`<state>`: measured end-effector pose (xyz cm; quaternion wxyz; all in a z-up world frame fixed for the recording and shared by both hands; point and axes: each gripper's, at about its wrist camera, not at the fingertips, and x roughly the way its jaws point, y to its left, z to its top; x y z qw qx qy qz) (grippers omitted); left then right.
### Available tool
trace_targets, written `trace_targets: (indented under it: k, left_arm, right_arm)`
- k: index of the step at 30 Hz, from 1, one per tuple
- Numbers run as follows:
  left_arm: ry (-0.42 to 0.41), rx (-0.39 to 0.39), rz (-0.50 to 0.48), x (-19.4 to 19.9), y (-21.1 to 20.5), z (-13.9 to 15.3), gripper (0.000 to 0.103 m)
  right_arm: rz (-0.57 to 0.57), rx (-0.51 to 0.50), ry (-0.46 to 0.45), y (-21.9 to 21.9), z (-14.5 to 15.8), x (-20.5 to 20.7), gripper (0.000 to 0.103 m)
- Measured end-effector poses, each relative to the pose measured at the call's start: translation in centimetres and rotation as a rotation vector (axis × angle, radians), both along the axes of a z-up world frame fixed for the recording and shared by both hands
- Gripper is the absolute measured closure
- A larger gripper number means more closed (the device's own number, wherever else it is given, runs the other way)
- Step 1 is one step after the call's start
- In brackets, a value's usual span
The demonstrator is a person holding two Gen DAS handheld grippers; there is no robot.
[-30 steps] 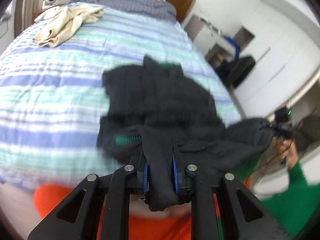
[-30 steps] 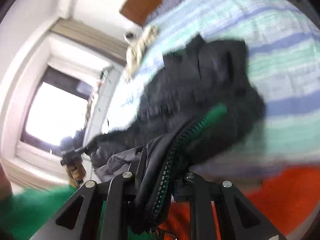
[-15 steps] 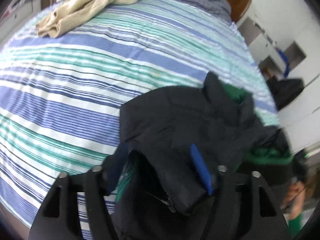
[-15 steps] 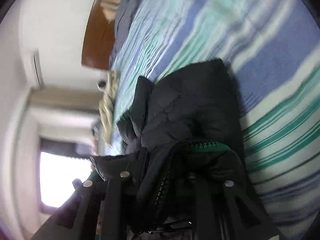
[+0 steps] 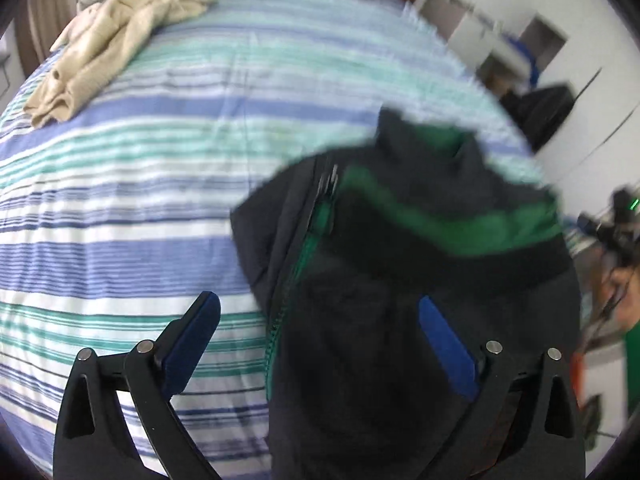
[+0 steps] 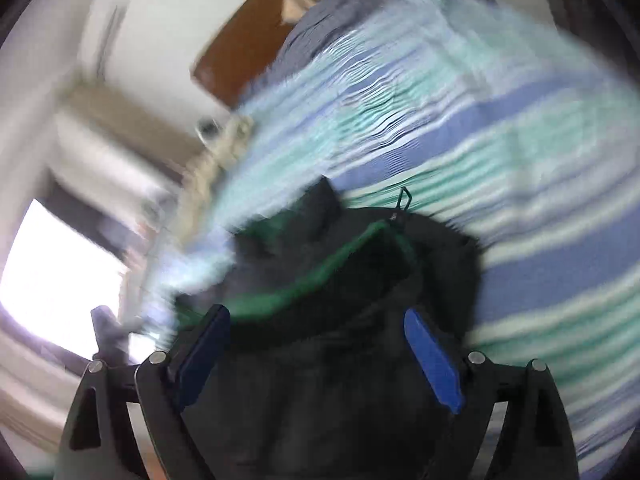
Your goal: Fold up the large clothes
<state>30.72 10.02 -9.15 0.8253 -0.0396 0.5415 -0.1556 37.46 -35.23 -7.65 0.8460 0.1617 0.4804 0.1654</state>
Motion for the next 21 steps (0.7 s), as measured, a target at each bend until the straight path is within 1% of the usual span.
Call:
trace_targets:
  k: [1, 2, 3, 4, 5, 6, 7, 8, 9, 10, 12, 13, 15, 17, 18, 19, 21]
  left_arm:
    - [0.009, 0.027, -0.003, 0.1, -0.8, -1.0, 0.011]
    - [0.016, 0.027, -0.007, 0.0, -1.4, -1.5, 0.026]
    - [0.021, 0.016, -0.007, -0.2, -1.8, -1.6, 0.033]
    - [0.010, 0.025, 0.007, -0.4, -2.0, -1.3, 0.046]
    - [-0.003, 0.041, 0.018, -0.6, -2.1, -0.9, 0.072]
    - [-0.025, 0.064, 0.035, -1.0, -2.0, 0.1, 0.082]
    - [-0.052, 0.074, 0.049, -1.4, -1.8, 1.2, 0.087]
    - [-0.084, 0.067, 0.061, -1.8, -1.6, 2.4, 0.088]
    - [-0.105, 0.050, 0.068, -2.0, -1.3, 3.3, 0.089]
    - [-0.149, 0.016, 0.086, -2.1, -1.1, 5.1, 0.089]
    - [-0.215, -0.008, 0.119, -1.6, -1.1, 7.0, 0.089]
    - [-0.270, 0.004, 0.149, -1.1, -1.6, 8.1, 0.089]
    - [-0.321, 0.033, 0.188, 0.2, -2.3, 8.4, 0.089]
    - [-0.365, 0.102, 0.217, 2.1, -3.6, 7.6, 0.088]
    - [-0.373, 0.139, 0.227, 3.2, -4.1, 6.3, 0.088]
    - [-0.370, 0.169, 0.234, 4.0, -4.5, 5.1, 0.088]
    - [-0.321, 0.234, 0.262, 5.7, -5.0, 1.1, 0.086]
  right_arm:
    - [0.014, -0.057, 0.006, 0.6, -0.5, 0.5, 0.012]
    - [0.022, -0.119, 0.028, 1.4, -1.5, 1.1, 0.012]
    - [0.015, -0.139, 0.063, 2.0, -2.6, 1.5, 0.013]
    - [0.014, -0.122, 0.084, 2.1, -3.3, 1.9, 0.015]
    - [0.007, -0.118, 0.088, 2.2, -3.3, 1.8, 0.032]
    - [-0.010, -0.154, 0.071, 2.1, -2.6, 1.4, 0.055]
    - [-0.015, -0.188, 0.049, 2.2, -1.9, 1.3, 0.069]
    - [-0.016, -0.210, 0.024, 2.3, -1.0, 1.0, 0.084]
    - [-0.028, -0.234, -0.009, 2.3, 0.5, 0.7, 0.087]
    - [-0.045, -0.241, -0.039, 1.9, 1.9, 0.2, 0.087]
    - [-0.087, -0.247, -0.112, 1.7, 4.7, 0.3, 0.088]
    - [-0.103, -0.257, -0.140, 1.7, 5.5, 0.4, 0.088]
    - [-0.159, -0.285, -0.224, 1.9, 7.6, 1.2, 0.088]
    - [-0.205, -0.302, -0.248, 2.8, 7.6, 2.8, 0.088]
    - [-0.223, -0.317, -0.250, 3.1, 7.0, 3.6, 0.088]
    - [-0.247, -0.345, -0.240, 3.2, 5.7, 4.5, 0.088]
    - [-0.273, -0.370, -0.200, 3.2, 2.9, 5.7, 0.089]
